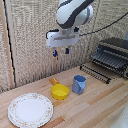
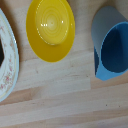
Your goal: Carefully approach the cobalt cup with your gripper. Make sure to hold the cobalt cup delicately with your gripper. Carefully elevate the cobalt cup, moving it off the surface. Position the cobalt cup to hover above the alabaster dining ware. Gently lower the cobalt cup onto the alabaster dining ware. Gradually release your hold on the cobalt cup.
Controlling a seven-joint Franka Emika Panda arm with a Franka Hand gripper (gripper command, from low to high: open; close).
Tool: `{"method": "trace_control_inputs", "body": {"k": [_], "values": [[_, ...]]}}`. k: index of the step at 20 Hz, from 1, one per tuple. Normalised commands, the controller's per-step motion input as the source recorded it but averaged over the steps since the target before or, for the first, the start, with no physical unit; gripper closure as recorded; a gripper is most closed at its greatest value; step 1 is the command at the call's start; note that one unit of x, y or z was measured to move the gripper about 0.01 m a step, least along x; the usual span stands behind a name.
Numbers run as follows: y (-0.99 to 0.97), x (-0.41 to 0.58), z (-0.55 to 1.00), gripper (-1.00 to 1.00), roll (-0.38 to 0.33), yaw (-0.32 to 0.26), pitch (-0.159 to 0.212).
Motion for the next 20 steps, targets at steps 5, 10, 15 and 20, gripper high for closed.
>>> {"method": "trace_control_inputs", "body": {"k": [5,10,15,20], "values": [[-0.56,-0.151,-0.09,-1.00,0.046,-0.092,0.030],[-0.62,-0.203,-0.13,-1.00,0.048,-0.088,0.058],[-0.58,-0.262,-0.19,-1.00,0.026,-0.080,0.047],[-0.45,-0.302,-0.21,-1.00,0.005,-0.082,0.048]]}}
